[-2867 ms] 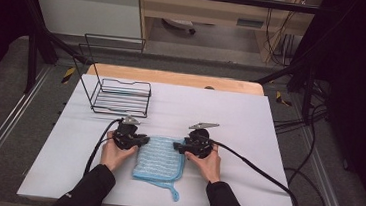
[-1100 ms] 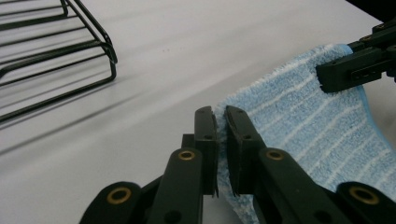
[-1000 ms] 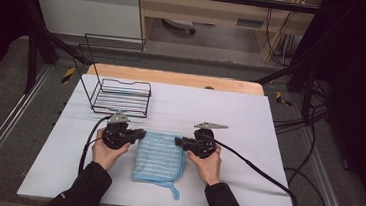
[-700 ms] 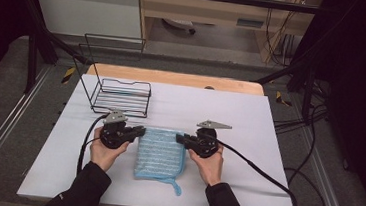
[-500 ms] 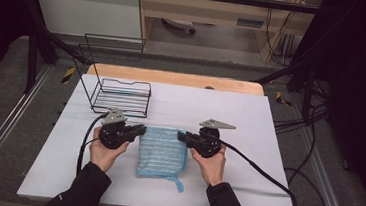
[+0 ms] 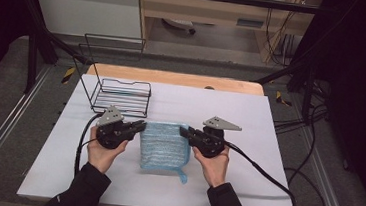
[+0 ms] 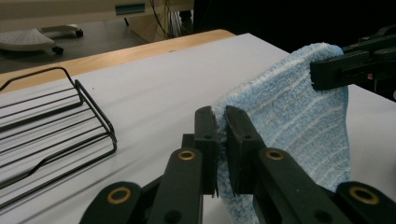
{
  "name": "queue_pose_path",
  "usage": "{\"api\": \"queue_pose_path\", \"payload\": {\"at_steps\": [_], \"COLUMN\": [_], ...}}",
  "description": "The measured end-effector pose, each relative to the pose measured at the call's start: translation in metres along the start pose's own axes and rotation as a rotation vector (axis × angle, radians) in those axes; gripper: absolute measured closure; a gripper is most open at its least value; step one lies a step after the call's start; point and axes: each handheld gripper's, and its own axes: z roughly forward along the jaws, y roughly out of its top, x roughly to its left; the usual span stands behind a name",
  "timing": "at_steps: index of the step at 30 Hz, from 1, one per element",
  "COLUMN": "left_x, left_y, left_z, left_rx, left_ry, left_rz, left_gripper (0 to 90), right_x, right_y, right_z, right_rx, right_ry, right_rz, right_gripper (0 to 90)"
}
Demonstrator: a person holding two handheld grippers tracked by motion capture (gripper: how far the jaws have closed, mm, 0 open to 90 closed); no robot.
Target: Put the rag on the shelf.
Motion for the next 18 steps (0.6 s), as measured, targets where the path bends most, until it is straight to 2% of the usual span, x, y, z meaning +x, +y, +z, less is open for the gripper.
{"api": "queue_pose_path", "payload": {"at_steps": [18], "left_x": [-0.007], "left_y": [0.015], "left_z": [-0.019], "left_rx": [-0.098], "left_ry": [0.014], "left_rz": [0.016], "left_gripper": [83.7], "right_x": [0.020], "right_y": [0.016], "right_z": [-0.018], "right_rx": [-0.105], "right_ry": [-0.008], "right_rz": [-0.074], "right_gripper": [79.5]}}
